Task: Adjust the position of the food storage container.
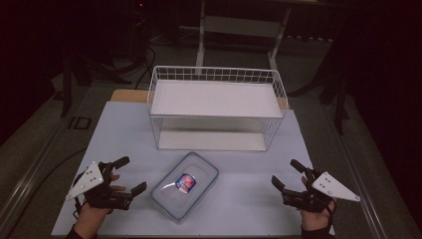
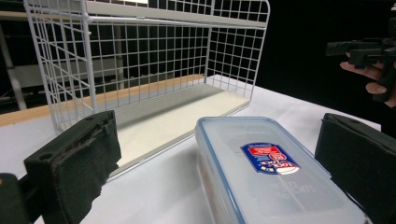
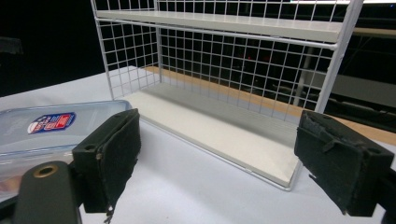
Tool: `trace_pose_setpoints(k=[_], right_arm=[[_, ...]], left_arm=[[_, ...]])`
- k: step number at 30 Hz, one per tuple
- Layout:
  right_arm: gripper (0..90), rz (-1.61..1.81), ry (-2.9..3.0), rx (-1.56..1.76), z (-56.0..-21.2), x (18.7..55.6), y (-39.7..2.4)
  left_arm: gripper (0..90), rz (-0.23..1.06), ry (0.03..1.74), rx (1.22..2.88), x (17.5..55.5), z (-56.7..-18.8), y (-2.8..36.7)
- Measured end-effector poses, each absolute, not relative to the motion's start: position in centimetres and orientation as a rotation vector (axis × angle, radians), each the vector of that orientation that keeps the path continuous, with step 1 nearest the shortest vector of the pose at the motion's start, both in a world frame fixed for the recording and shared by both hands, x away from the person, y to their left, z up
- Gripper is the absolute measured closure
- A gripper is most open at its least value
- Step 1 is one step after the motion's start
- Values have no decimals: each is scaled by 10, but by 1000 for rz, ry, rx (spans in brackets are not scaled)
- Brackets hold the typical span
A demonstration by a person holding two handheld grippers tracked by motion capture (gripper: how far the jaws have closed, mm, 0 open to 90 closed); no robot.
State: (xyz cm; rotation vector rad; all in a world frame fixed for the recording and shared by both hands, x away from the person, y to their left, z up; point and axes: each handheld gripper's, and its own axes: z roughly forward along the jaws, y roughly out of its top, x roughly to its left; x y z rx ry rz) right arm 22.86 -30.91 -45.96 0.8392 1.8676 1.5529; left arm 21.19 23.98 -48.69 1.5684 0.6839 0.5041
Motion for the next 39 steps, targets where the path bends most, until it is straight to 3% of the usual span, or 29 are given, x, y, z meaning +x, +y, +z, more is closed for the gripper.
trace_pose_setpoints(k=[6,15,21,23,25,27,32,36,39], right_arm=[[145,1551,1852,842,-457,226,-308],[146,1550,1850,848,-455,224,-307],[146,1562,1851,858,-455,225,-307],[147,1561,1850,861,-455,225,-307],[147,1558,1847,864,-455,225,-307],[147,1557,1850,867,-456,225,-307],[147,1555,1858,877,-457,226,-306],[147,1556,1854,879,-457,226,-307],[148,1558,1858,884,-457,227,-308]], left_arm=[[2,524,707,1584,210,-478,232],[1,454,702,1654,201,-455,206],[12,269,680,1747,198,-449,175],[58,250,667,1776,197,-450,168],[218,221,629,1794,195,-453,161],[321,190,614,1831,194,-458,153],[484,118,592,1904,192,-468,139],[698,67,587,1990,191,-474,129],[806,16,605,2045,190,-480,122]])
